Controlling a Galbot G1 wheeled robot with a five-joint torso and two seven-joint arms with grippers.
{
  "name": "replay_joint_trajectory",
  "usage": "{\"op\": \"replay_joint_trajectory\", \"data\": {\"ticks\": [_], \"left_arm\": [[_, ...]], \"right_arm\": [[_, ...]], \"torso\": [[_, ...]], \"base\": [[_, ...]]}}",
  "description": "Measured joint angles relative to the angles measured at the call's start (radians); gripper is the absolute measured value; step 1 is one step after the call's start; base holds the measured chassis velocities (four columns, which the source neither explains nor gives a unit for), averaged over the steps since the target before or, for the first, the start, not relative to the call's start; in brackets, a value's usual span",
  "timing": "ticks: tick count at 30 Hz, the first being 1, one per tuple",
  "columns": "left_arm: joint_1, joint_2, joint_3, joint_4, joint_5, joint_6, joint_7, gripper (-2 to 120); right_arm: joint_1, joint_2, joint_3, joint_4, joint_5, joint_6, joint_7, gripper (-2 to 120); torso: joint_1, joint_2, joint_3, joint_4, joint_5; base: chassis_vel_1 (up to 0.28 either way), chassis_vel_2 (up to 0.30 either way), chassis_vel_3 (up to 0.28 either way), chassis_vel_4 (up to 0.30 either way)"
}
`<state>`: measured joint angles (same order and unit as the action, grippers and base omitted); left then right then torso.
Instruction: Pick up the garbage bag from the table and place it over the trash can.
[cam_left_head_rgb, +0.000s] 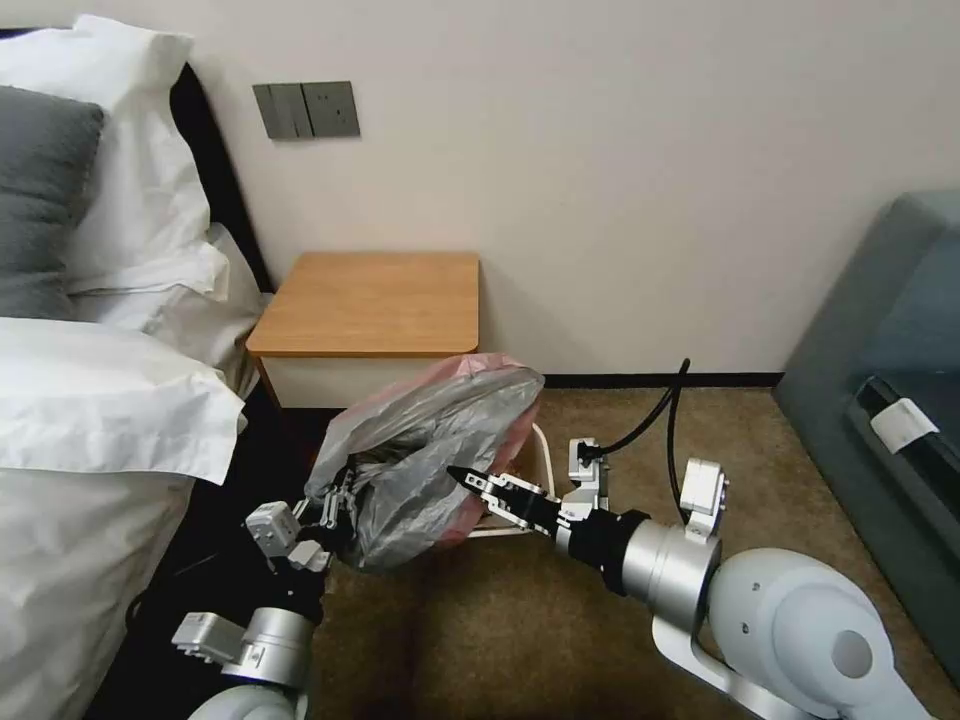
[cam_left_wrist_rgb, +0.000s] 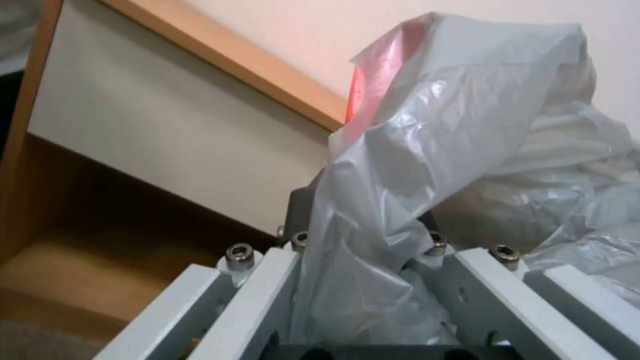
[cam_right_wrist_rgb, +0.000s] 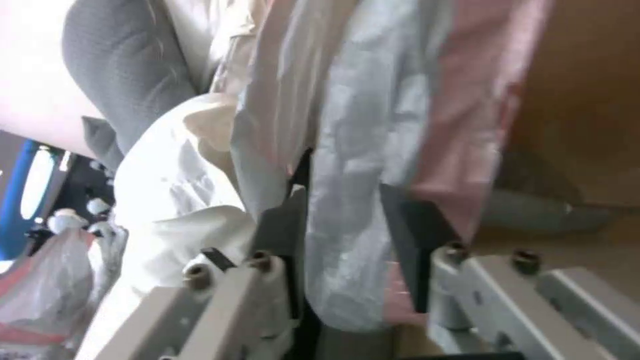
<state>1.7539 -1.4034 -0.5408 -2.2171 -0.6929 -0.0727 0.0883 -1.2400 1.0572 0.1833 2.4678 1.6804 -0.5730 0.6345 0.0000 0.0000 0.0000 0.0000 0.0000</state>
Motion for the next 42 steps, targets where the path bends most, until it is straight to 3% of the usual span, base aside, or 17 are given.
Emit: {"op": "replay_joint_trajectory", "data": {"ticks": [7,10,14,19,31,42], "left_arm": [[-0.01,0.004,-0.012,0.006,0.054,-0.021,-0.006,10],[-0.013,0.004,-0.019,0.009,0.078,-0.032,-0.007,10],[-0.016,0.006,-0.033,0.008,0.087,-0.037,-0.009,10],[-0.014,0.005,-0.037,0.002,0.087,-0.038,-0.01,10],[-0.006,-0.004,-0.033,-0.024,0.105,-0.043,-0.006,10],[0.006,-0.014,-0.028,-0.04,0.12,-0.043,0.003,10]], "right_arm": [[0.004,-0.02,0.01,0.024,0.013,-0.001,0.034,6],[0.005,-0.024,0.02,0.029,0.031,0.002,0.052,13],[0.004,-0.027,0.032,0.031,0.081,0.026,0.102,34],[0.015,-0.011,0.025,0.018,0.093,0.061,0.131,47],[0.026,0.018,0.012,-0.005,0.112,0.096,0.162,94],[0.026,0.044,-0.005,-0.014,0.095,0.094,0.116,100]], "torso": [[0.0,0.0,0.0,0.0,0.0],[0.0,0.0,0.0,0.0,-0.0001],[0.0,0.0,0.0,0.0,0.0],[0.0,0.0,0.0,0.0001,0.0002],[0.0,0.0,0.0,0.0,0.0],[0.0,0.0,0.0,0.0,0.0]], "base": [[0.0,0.0,0.0,0.0],[0.0,0.0,0.0,0.0],[0.0,0.0,0.0,0.0],[0.0,0.0,0.0,0.0],[0.0,0.0,0.0,0.0],[0.0,0.0,0.0,0.0]]}}
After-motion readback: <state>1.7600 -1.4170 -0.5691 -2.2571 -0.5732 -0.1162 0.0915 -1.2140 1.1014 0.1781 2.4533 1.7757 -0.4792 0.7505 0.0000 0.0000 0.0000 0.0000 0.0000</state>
